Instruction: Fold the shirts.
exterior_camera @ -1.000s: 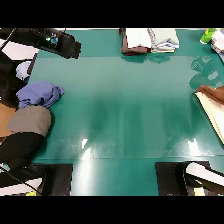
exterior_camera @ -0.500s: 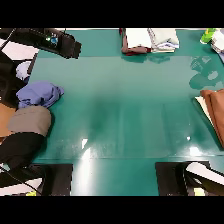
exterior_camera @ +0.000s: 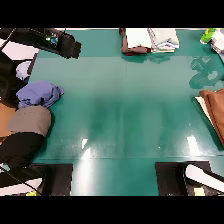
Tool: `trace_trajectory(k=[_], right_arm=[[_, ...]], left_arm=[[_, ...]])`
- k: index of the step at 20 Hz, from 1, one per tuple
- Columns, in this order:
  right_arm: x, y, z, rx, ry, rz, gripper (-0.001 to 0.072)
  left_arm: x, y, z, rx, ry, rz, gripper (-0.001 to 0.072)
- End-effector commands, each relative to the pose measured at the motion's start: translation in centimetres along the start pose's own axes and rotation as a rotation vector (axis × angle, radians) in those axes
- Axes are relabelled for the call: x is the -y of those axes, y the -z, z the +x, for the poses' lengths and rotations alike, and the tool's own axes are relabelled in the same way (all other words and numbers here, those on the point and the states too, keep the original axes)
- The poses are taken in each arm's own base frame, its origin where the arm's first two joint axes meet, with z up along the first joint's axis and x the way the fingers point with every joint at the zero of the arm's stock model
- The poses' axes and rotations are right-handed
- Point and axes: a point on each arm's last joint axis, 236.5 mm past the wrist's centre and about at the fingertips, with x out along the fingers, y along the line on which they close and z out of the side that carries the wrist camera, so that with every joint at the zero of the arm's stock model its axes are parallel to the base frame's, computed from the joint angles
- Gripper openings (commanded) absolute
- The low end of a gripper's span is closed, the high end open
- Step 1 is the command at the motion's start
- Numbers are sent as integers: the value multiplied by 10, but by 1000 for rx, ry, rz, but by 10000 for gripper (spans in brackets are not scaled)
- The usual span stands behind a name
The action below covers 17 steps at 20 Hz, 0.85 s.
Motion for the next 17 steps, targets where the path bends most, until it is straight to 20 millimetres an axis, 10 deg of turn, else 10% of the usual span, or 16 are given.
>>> trace_trajectory(k=[1,4,9,17], right_arm=[[-137,26,-3,0,-215,-260,538],[-209,69,-9,-29,-314,-441,500],[-270,112,-26,-31,-415,-594,21],[-272,128,-28,-77,-415,-627,21]], left_arm=[[0,0,0,1,-2,1,26],[0,-3,0,11,-3,1,26],[-1,-6,0,28,-3,0,26],[-1,-6,0,28,-4,1,26]])
